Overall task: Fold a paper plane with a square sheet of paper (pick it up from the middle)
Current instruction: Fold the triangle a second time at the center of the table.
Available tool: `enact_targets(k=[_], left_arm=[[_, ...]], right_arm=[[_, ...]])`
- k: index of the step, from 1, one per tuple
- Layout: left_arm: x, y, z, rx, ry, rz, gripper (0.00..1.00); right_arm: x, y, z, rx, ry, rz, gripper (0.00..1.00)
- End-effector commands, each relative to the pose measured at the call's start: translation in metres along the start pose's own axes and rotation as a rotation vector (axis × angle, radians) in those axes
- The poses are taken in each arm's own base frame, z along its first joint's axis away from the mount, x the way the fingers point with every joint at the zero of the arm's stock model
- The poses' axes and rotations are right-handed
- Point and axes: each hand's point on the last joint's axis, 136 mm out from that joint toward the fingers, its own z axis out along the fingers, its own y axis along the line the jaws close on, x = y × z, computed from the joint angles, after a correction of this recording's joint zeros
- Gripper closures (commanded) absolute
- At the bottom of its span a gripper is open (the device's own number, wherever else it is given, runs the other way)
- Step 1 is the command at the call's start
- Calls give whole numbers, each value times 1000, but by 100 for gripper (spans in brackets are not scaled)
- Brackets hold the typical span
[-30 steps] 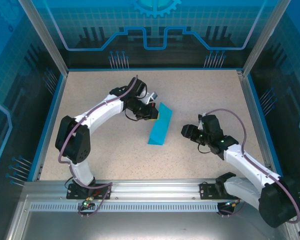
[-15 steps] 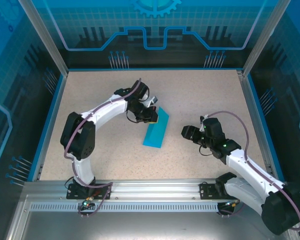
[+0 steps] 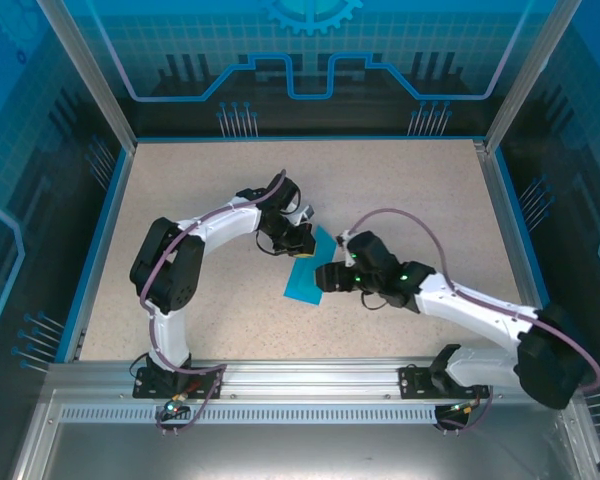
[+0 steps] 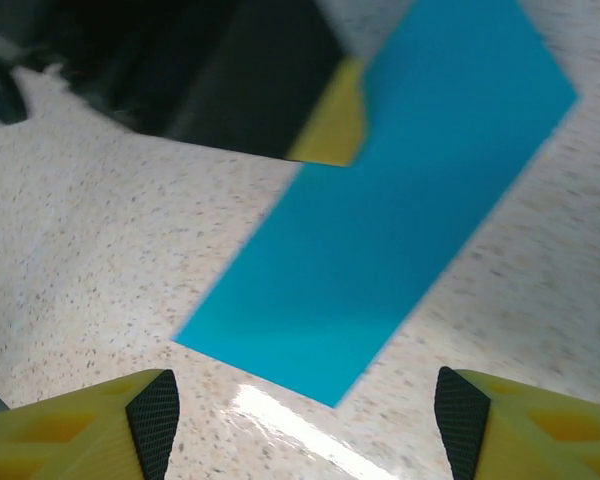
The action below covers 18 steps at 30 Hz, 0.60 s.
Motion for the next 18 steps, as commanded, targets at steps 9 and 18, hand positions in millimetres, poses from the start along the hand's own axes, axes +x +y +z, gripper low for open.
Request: enact_targets(k=[9,18], left_arm=[[3,13,4,-4,18,-34,96],[4,13,4,-3,23,-36,96]], right_arm=[[13,39,33,269,23,-264,27],[19,30,50,438,22,-297,29]])
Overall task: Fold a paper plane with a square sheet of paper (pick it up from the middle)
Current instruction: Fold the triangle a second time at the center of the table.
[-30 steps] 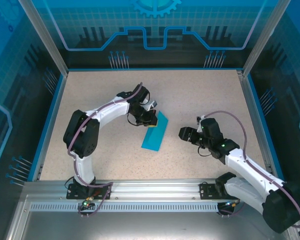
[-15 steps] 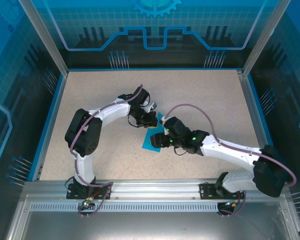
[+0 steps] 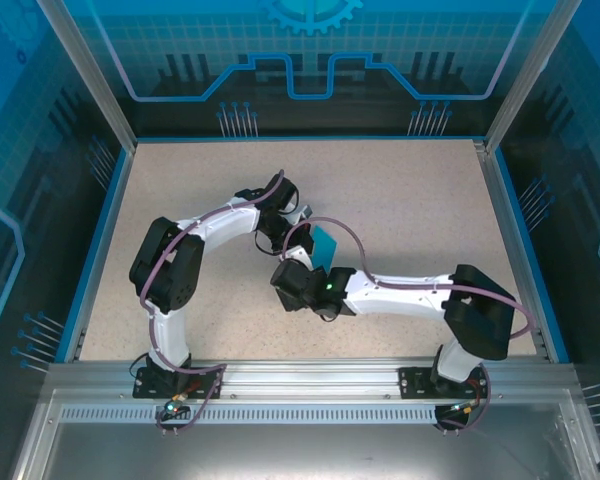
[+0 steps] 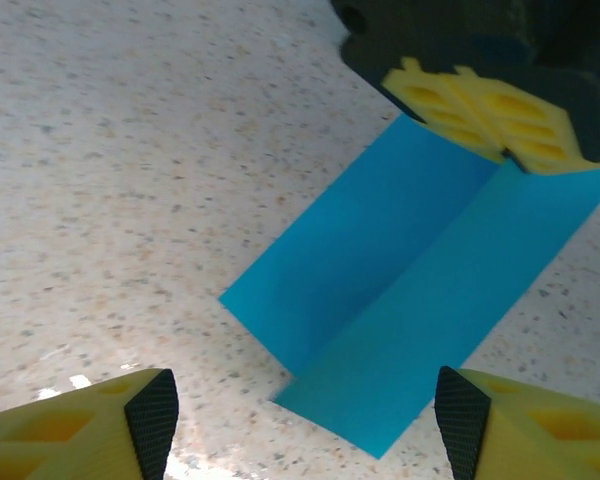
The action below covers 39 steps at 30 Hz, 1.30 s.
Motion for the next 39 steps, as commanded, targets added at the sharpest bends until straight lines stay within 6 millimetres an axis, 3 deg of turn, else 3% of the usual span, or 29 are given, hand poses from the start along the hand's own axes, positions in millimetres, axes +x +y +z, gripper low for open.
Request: enact_targets(k=[1,11,17,26,30,33,39], left_arm=[[4,8,4,0,24,-27,96],[3,9,5,-5,25,-31,96],[4,10,5,-9,27,-31,96],[5,12,6,-13,30,-34,96],[4,12,7,-14,31,-35,96],[3,10,6,-10,29,-33,96],[2,5,4,6,26,-30,97]], right_arm=[[-2,-9,-1,93,-16,4,30],[0,-4,-3,117,-15,-24,43],[5,-7,-3,130,-2,-28,61],[6,-8,-8,110,-3,-37,71],[7,-6,-8,101,5,-35,71],[7,-7,-9,102,3,-25,62],[9,-6,-6,108,13,6,56]])
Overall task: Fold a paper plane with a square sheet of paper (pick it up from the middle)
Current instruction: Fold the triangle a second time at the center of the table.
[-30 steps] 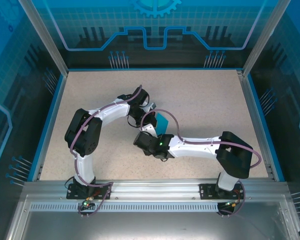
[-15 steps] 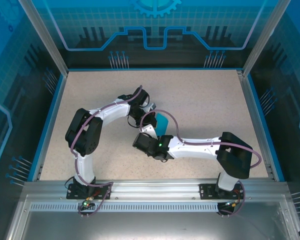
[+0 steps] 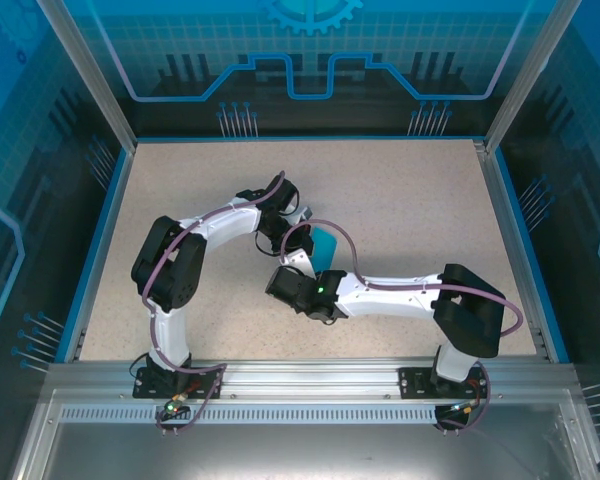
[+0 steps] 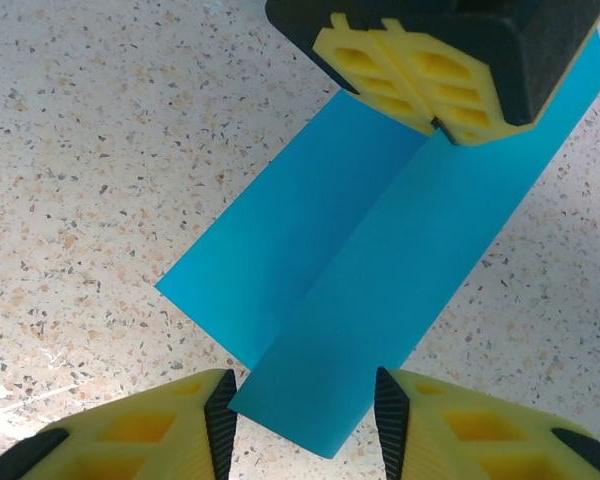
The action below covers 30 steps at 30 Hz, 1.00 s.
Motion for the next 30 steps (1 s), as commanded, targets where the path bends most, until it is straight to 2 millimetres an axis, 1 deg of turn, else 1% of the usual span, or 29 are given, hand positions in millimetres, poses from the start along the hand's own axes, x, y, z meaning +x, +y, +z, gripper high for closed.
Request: enact_targets(k=[1,3,5,8,12,13,15,17,19,21,22,24,25,28,30], left_arm=[[0,1,-2,13,12,-22,96],[0,-1,-3,17,10,-16,96],[-1,-2,-4,15,7,-13,96],[0,-1,-4,12,11,-14,96],[-1,-2,-5,12,8,-14,93],[-1,-3,-5,14,8,-13,90],[-1,-4,-7,14,1,-12,81],[-2,-5,-11,10,-13,-10,74],[-4,-5,-16,-2,-38,-8,61],[-8,-4,-24,-21,-77,-12,60],[-8,-2,-27,-29,-96,-19,56],[-12,4,-36,-49,-141,-45,46],[-14,9,-41,-59,-166,-65,45],[-17,27,-55,-83,-239,-131,39],[-16,38,-63,-91,-276,-172,37]], right_arm=[[1,2,-6,-2,2,26,56],[1,3,-5,1,7,38,57],[1,2,-5,9,8,51,63],[-1,3,-7,4,-5,51,68],[-3,3,-8,8,-8,52,77],[-3,2,-8,10,-10,52,79],[-5,4,-9,0,-16,52,82],[-7,4,-9,-8,-22,60,85],[-8,7,-8,-46,-17,72,90],[-8,5,-5,-74,-15,97,94],[-7,5,-3,-93,-10,104,95],[-7,7,-2,-146,-7,119,95],[-8,11,-1,-200,-4,121,95],[-9,14,2,-308,-4,154,95],[-11,10,3,-368,-5,194,95]])
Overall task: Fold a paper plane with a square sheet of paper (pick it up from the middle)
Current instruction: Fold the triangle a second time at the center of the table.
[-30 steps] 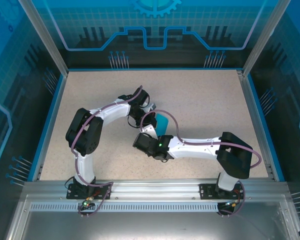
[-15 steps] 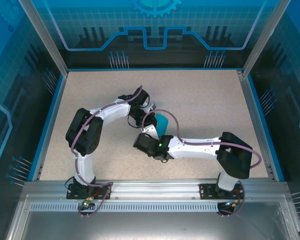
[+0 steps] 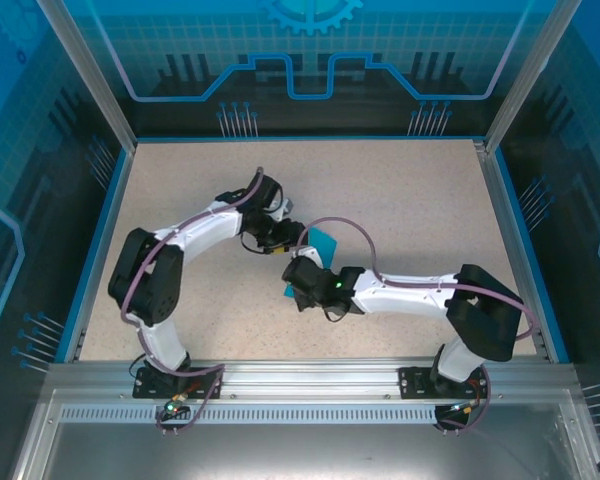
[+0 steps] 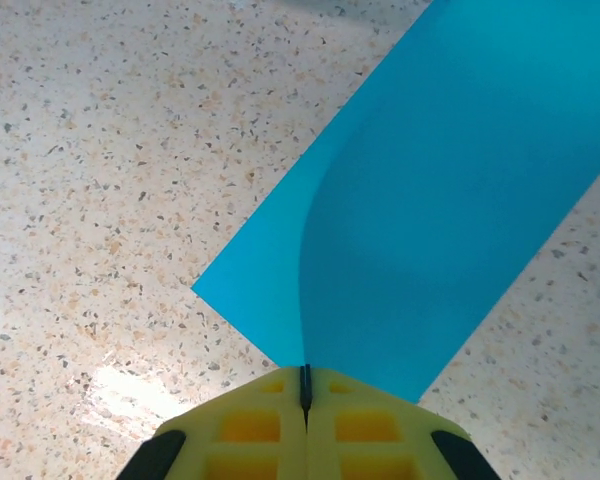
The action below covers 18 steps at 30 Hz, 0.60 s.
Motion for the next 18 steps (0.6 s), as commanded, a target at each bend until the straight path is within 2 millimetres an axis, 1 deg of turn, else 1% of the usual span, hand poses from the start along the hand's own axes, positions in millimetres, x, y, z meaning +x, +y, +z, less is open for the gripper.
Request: enact_targets(k=[1,3,5,8,10,13,18], left_arm=[[-11,17,-18,-26,-107,-82,36],[-7,22,-21,-25,-117,-95,36],[-1,23,-21,-9,-111,-99,37],[10,21,-18,23,-81,-101,44],[16,21,-16,44,-70,-102,52],[27,17,-13,91,-39,-98,59],[47,11,0,105,33,-60,66]], right_arm=[[-6,15,-3,-214,-12,46,95],[-7,7,-1,-277,-1,97,95],[-10,4,-1,-344,-1,120,95],[-11,-6,0,-409,12,152,95],[-14,-13,1,-451,12,182,95],[-16,-18,2,-525,33,194,94],[-17,-30,9,-570,65,215,94]])
